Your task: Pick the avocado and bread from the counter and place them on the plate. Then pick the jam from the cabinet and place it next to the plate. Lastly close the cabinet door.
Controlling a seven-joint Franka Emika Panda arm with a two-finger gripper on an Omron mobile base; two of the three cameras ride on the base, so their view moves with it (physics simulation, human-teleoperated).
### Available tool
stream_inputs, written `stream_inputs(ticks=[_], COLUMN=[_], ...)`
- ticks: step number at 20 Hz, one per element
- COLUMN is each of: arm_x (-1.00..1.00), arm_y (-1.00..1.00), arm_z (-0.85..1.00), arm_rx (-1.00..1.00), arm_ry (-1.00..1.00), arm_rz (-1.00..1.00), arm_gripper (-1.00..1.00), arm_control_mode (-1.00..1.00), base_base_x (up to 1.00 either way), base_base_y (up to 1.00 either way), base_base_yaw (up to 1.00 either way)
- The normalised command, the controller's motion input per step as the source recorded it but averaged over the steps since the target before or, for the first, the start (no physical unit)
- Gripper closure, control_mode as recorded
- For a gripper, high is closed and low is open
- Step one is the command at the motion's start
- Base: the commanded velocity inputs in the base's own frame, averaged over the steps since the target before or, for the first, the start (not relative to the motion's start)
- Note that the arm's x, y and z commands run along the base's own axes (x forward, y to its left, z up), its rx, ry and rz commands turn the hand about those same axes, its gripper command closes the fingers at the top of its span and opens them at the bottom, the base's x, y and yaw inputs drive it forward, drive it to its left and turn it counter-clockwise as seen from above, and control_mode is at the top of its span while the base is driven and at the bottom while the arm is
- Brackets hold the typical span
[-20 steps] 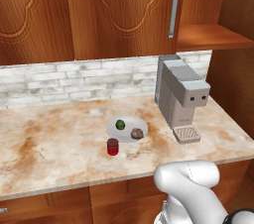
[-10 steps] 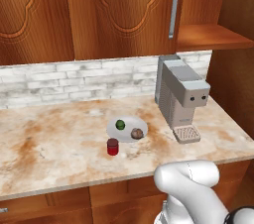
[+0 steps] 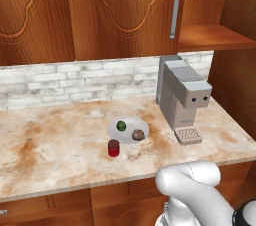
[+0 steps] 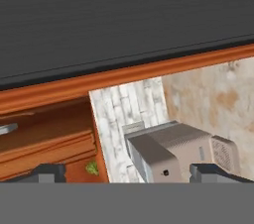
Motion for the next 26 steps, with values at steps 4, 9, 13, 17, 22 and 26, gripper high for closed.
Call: stream_inputs(ticks=[4,9,13,17,22,26], arm_x=[0.08,0.11,0.18,0.29,0.33,0.35], arm_y=[-0.05,0.00,0.00,0.00,0.00,0.00], arm_z=[0.14,0.15,0.04,0.00,0.00,0.00], arm_rx=[0.00,0.00,0.00,0.00,0.00,0.00], arm_ry=[0.00,0.00,0.00,0.00,0.00,0.00], arm_rz=[0.00,0.00,0.00,0.00,0.00,0.00], arm_gripper=[-1.00,-1.00,-1.00,-1.00,-1.00,-1.00], arm_control_mode=[-1.00,-1.00,-1.00,-1.00,-1.00,-1.00], base_base_x=[0.00,0.00,0.00,0.00,0.00,0.00], base_base_y=[0.00,0.00,0.00,0.00,0.00,0.00], base_base_yaw=[0.00,0.00,0.00,0.00,0.00,0.00])
